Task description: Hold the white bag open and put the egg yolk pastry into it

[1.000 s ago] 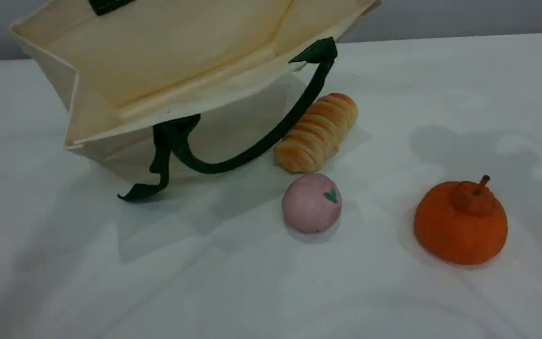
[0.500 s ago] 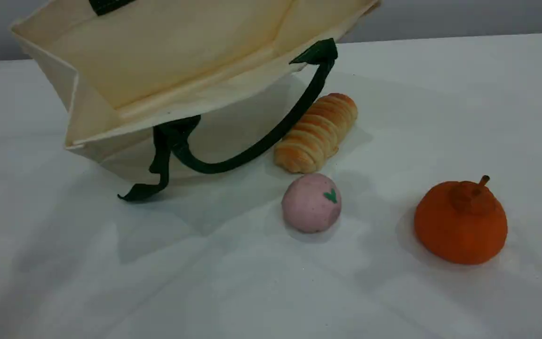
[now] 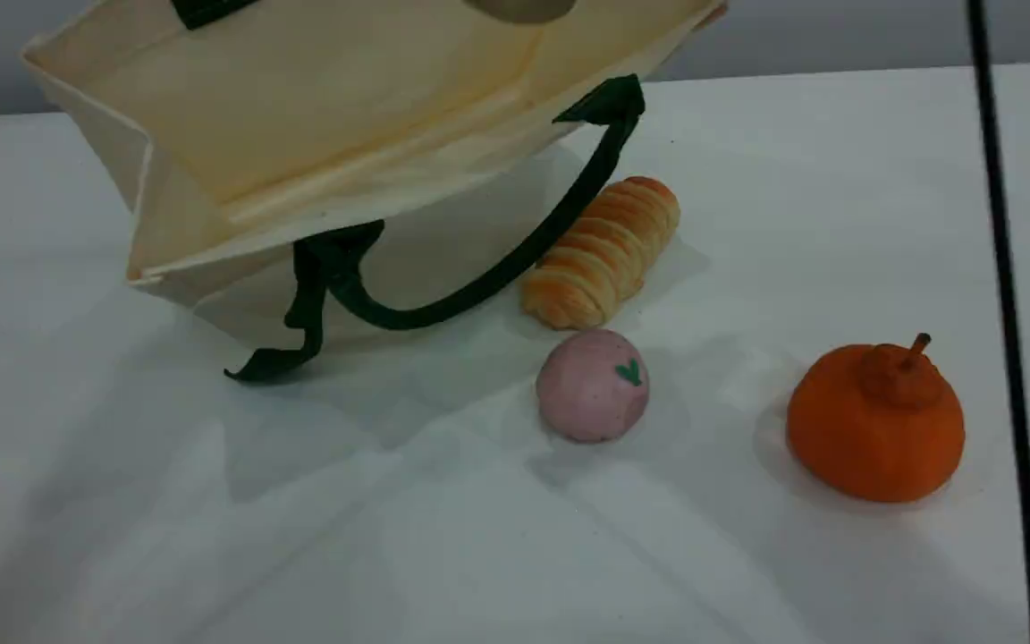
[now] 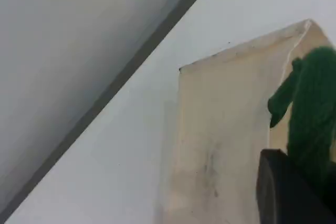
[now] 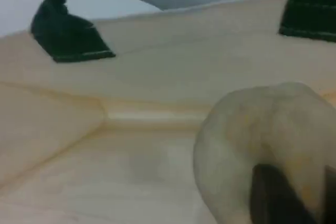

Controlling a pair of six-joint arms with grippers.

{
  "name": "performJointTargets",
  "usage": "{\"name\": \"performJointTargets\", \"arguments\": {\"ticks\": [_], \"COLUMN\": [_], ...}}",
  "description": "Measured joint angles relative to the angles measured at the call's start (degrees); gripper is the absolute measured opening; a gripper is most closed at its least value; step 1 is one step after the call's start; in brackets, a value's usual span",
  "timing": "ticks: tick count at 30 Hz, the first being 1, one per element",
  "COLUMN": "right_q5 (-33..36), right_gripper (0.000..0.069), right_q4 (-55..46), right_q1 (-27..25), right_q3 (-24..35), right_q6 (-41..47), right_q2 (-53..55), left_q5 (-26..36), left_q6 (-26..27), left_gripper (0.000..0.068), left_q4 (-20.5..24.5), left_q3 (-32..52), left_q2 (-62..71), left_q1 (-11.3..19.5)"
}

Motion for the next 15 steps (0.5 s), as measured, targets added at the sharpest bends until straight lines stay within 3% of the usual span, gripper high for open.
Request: {"name": "performJointTargets", "arguments": {"ticks": [11,15], "right_q5": [-0.5,-0.8], "right_gripper": [0.0126,0.0194], "right_q4": [-0.1,-0.1], "right_q1": [2.2,4.1], "right_q3": [-9.4,-13.0], "right_q6": [0.0,-0.1], "right_q2": [11.0,14.8], "left_q5": [0.0,0.0], "left_q6": [-0.1,-0.1], "left_gripper": [0.0083,0.0083], "left_q4": [0.0,0.0], "left_q3": [0.0,0.0], "left_q2": [0.0,0.0], "left_q1": [0.0,0.0]}}
